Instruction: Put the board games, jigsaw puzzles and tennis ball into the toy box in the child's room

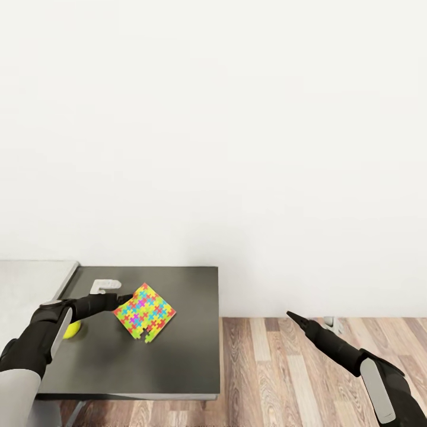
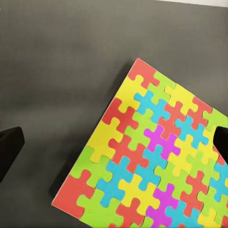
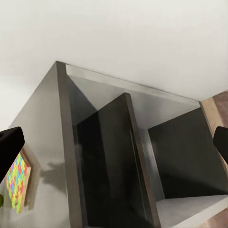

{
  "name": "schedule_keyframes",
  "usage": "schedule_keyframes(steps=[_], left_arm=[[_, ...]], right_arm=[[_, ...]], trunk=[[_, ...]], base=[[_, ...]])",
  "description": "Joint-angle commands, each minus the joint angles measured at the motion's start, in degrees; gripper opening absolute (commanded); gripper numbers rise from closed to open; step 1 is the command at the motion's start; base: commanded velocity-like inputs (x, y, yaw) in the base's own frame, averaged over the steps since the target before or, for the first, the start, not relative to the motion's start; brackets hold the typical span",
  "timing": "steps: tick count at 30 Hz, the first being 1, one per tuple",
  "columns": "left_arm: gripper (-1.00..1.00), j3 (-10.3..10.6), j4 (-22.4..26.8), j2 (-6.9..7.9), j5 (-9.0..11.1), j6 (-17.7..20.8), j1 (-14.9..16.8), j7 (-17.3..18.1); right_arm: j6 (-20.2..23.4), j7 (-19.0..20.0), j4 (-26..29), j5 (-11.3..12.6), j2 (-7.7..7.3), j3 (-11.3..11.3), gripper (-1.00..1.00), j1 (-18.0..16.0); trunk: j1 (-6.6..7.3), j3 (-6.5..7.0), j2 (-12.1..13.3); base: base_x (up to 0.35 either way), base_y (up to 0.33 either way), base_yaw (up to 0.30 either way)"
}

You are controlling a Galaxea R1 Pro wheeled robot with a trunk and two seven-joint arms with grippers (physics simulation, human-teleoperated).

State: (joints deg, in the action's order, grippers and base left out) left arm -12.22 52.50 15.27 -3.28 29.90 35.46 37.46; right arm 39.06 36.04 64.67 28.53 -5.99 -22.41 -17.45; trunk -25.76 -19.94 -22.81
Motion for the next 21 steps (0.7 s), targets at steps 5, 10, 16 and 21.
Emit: schedule_keyframes(steps=[5,10,16,21], left_arm=[[1.0,-0.2,0.1,-0.06,-0.3,0.3,0.0,0.4],[1.0,-0.2,0.1,-0.06,-0.4,0.3,0.0,0.4],[1.0,-0.1,0.0,-0.08,-0.4,0.3,0.0,0.4],[1.0,-0.1,-0.1,-0.07,-0.4,0.3,0.0,0.5]], right_arm=[[0.4,0.1,0.1,0.2,0.01,-0.1,1.0,0.0],[0.4,0.1,0.1,0.2,0.01,-0.1,1.0,0.0],[0.4,0.1,0.0,0.2,0.01,-0.1,1.0,-0.1],[0.4,0.1,0.0,0.2,0.0,-0.1,1.0,0.0]], trunk=[[-0.03,-0.56,-0.1],[-0.03,-0.86,-0.1],[-0.03,-0.95,-0.1],[-0.03,-0.97,-0.1]], base=[[0.0,0.018,0.0],[0.0,0.004,0.0],[0.0,0.001,0.0],[0.0,0.0,0.0]])
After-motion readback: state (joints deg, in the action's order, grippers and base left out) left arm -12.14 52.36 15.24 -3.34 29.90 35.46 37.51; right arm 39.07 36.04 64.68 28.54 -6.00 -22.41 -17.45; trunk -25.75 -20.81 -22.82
